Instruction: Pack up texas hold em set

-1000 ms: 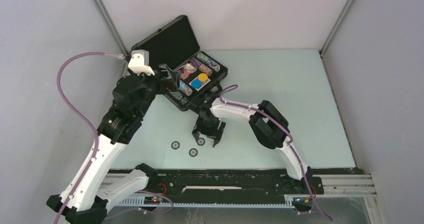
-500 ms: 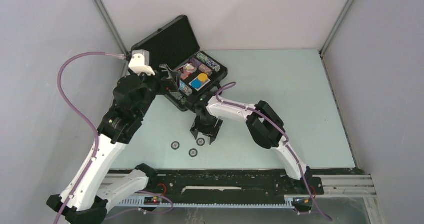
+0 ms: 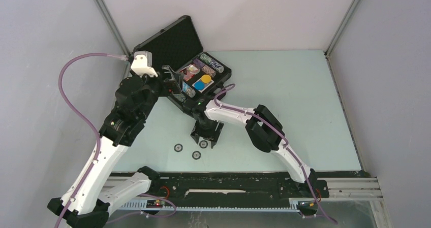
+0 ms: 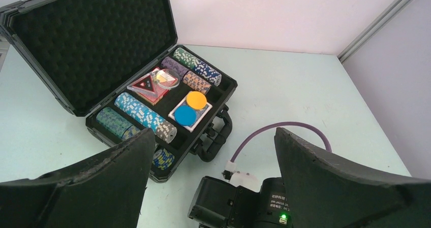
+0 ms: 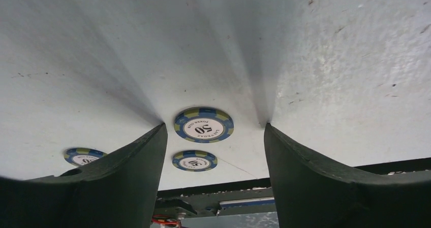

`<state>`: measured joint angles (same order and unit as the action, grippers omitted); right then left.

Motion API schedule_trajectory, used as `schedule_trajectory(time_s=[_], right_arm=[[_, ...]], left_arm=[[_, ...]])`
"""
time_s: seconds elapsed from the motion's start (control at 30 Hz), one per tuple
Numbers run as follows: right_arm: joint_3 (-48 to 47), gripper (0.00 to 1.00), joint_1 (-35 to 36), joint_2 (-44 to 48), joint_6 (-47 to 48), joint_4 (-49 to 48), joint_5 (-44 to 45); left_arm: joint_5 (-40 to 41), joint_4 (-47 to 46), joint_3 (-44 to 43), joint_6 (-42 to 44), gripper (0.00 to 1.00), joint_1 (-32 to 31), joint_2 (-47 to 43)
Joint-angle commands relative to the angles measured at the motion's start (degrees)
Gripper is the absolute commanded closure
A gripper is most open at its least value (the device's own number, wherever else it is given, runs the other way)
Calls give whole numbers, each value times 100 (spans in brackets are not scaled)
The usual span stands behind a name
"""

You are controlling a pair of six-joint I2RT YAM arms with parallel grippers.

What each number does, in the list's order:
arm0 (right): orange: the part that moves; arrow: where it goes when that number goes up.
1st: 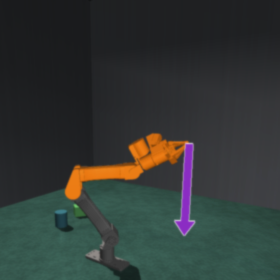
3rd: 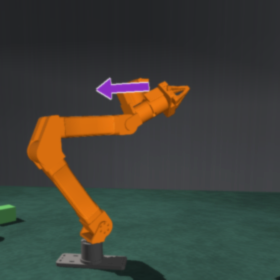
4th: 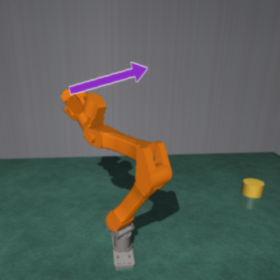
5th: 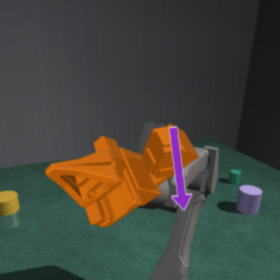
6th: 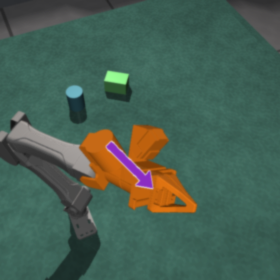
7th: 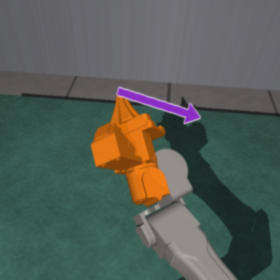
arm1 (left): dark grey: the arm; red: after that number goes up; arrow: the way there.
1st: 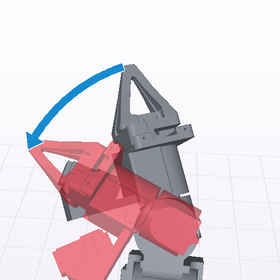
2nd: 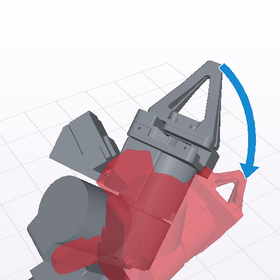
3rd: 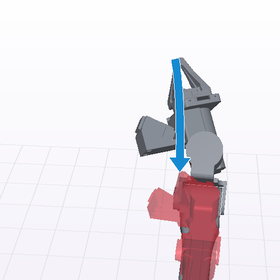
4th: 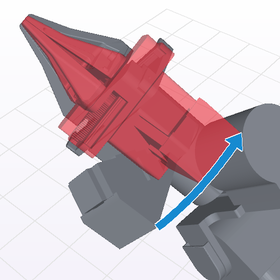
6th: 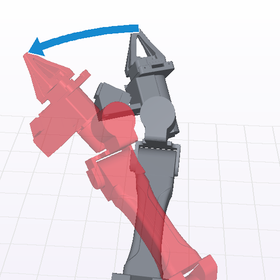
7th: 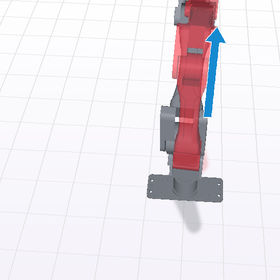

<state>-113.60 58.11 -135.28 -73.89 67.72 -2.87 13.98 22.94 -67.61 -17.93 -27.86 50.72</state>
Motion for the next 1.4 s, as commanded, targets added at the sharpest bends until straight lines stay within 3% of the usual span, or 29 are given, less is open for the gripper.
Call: schedule_trajectory(time_s=[0.0,0.2,0.4,0.63,0.77,0.9,1.03,1.17,1.27,1.37], right_arm=[[-421,19,96,72,153,383,655],[-400,9,633,273,591,157,748],[-167,6,864,267,1457,-225,731],[1940,4,847,2240,2630,-2313,1396],[2821,1,692,3268,3363,-2862,2601],[3420,0,95,3809,4086,-3723,3522],[3473,1,-560,3936,4324,-4530,3911],[3685,1,-1322,4103,4538,-5666,3492],[3955,1,-1810,4285,4701,-6271,3022],[4727,2,-2089,4509,5097,-7080,2580]], left_arm=[[140,-73,-278,132,8,-27,-80],[174,-43,-300,150,8,-27,-97],[277,-27,-313,200,8,-27,-153],[317,-42,-288,154,7,27,-185],[310,-138,-191,98,6,30,-204],[53,157,146,-192,6,16,-172],[-568,904,1138,-639,7,17,-536],[-1058,1842,1926,-1229,9,11,-738],[-1511,1899,2628,-1920,13,-175,-754],[-910,1750,3021,-2562,13,-1003,-343]])
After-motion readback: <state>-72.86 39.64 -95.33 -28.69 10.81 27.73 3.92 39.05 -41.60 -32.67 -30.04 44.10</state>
